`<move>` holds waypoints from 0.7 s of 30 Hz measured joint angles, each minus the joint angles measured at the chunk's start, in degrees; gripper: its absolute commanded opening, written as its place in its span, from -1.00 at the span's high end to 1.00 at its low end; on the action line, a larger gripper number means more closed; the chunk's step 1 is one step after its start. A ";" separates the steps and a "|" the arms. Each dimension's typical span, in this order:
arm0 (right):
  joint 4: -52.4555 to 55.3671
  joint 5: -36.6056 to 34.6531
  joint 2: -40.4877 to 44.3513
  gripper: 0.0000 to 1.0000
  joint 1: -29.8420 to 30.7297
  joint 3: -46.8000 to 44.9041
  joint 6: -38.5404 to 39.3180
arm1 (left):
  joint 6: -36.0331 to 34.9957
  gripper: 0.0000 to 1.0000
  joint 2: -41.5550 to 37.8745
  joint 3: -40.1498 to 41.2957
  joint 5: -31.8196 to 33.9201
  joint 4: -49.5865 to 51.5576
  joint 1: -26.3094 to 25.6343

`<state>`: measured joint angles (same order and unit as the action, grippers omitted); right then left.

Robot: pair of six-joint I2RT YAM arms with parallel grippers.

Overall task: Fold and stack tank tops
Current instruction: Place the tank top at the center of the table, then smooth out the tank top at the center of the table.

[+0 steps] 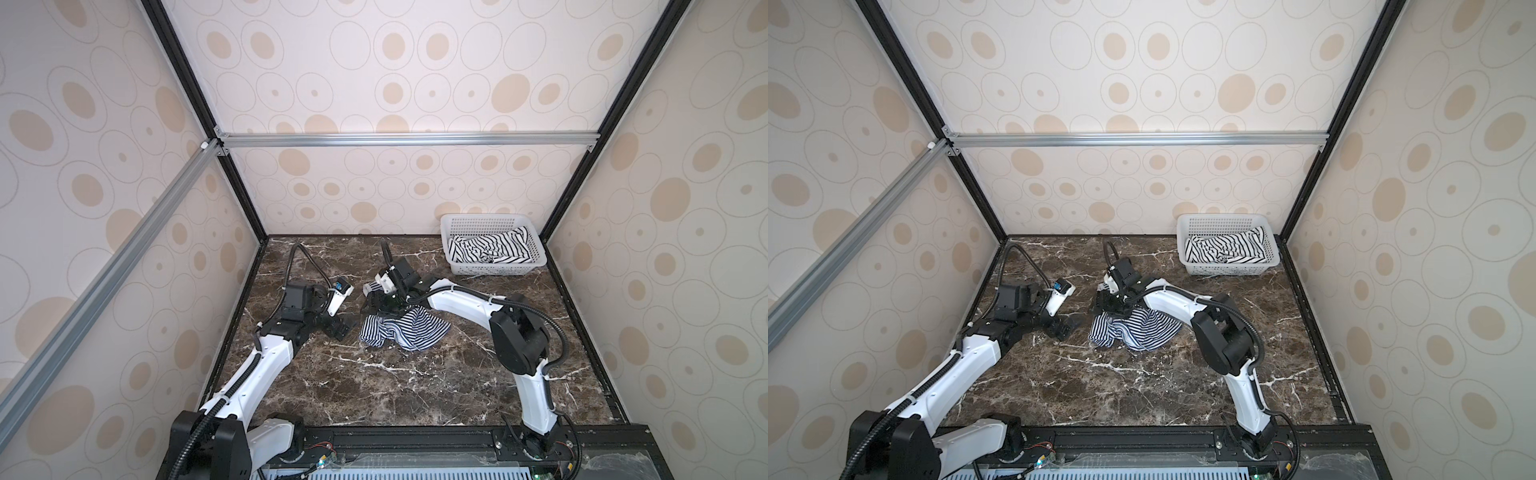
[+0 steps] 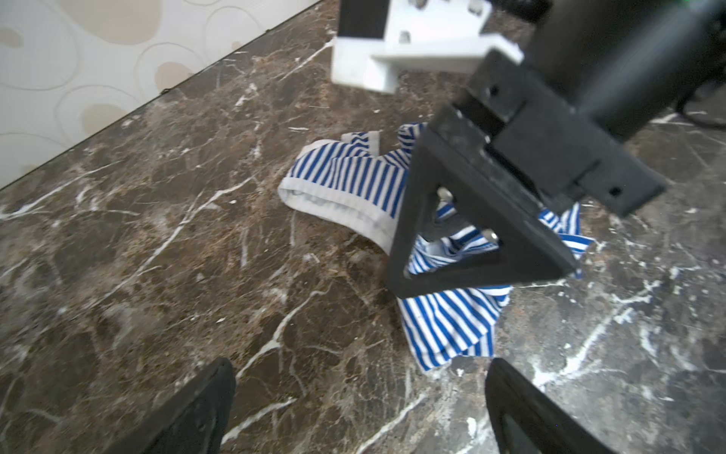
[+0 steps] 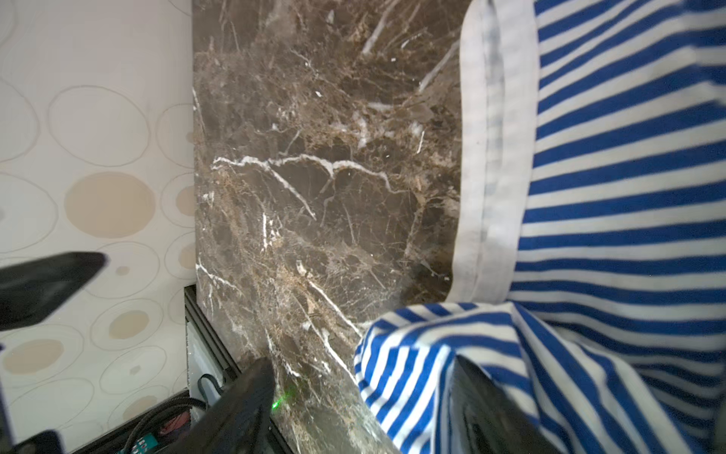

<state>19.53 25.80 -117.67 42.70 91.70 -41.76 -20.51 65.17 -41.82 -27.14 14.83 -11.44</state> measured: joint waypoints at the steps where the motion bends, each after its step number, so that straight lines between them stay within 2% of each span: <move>1: -0.39 -0.09 1.57 -0.48 -0.39 -1.01 0.00 | 0.00 -0.98 0.00 0.00 -0.15 0.15 -0.94; 6: 1.42 -3.93 9.97 -0.38 -1.68 -4.00 0.72 | 0.02 -0.97 0.74 0.00 -0.02 0.02 -5.62; 8: 3.17 -6.71 12.81 -0.33 -2.03 -5.22 1.09 | 0.11 -0.89 1.86 0.00 0.90 -0.63 -8.09; 12: 5.73 -11.28 18.27 -0.16 -3.50 -12.20 1.40 | 0.20 -0.57 5.33 0.00 2.78 -1.88 -12.74; 17: 9.07 -16.20 20.96 -0.02 -6.25 -20.79 1.16 | 0.46 -0.36 9.55 -0.63 5.16 -4.42 -15.89; 21: 10.67 -18.82 22.58 0.06 -7.10 -24.61 0.94 | 0.87 0.09 12.92 -2.64 6.54 -6.38 -16.87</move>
<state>30.20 6.98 -95.09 35.59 67.09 -40.82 -19.64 78.08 -44.47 -20.60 8.45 -28.32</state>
